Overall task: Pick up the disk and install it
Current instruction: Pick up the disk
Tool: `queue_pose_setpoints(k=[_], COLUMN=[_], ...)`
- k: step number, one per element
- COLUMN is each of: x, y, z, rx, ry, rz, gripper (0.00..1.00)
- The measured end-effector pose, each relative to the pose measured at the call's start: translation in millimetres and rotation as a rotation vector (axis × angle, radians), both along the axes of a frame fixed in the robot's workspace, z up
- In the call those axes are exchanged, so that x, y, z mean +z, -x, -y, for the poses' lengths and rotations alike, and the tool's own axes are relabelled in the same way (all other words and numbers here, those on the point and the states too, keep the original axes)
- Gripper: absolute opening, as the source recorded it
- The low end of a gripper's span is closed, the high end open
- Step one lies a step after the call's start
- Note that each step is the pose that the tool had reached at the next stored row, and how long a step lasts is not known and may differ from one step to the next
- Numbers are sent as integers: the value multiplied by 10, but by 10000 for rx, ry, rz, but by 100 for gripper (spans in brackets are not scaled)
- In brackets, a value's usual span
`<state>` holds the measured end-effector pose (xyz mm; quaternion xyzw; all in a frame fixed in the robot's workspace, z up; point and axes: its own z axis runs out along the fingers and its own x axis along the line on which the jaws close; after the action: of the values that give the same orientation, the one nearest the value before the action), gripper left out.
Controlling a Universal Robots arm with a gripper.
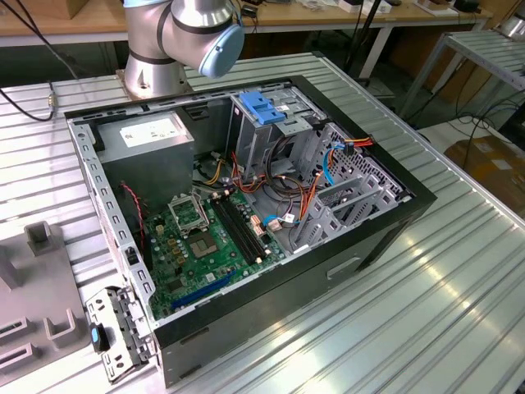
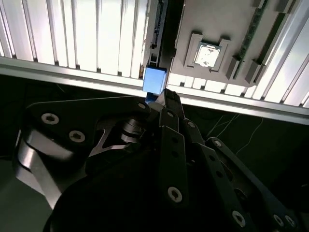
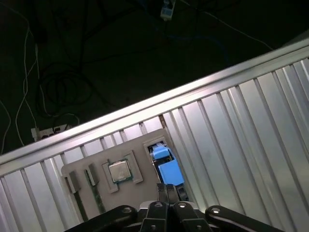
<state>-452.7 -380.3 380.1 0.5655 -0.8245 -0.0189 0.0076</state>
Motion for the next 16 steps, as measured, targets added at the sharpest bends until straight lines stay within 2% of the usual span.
queue_pose_setpoints(k=[2,3,5,6,7,8,9,12,16], x=[-16,-29,-43,-55,-65,-75,-98,-142,-164], y=[0,0,0,0,1,0,0,0,0], z=[-1,-1,-1,-1,-6,-10,-18,-20,-20], rx=[144,246,371,461,505,554,794,1631,2126], ry=[8,8,8,10,15,18,19,16,19], rz=[2,5,26,55,84,112,160,223,253], gripper=[11,18,19,25,25,31,31,31,31])
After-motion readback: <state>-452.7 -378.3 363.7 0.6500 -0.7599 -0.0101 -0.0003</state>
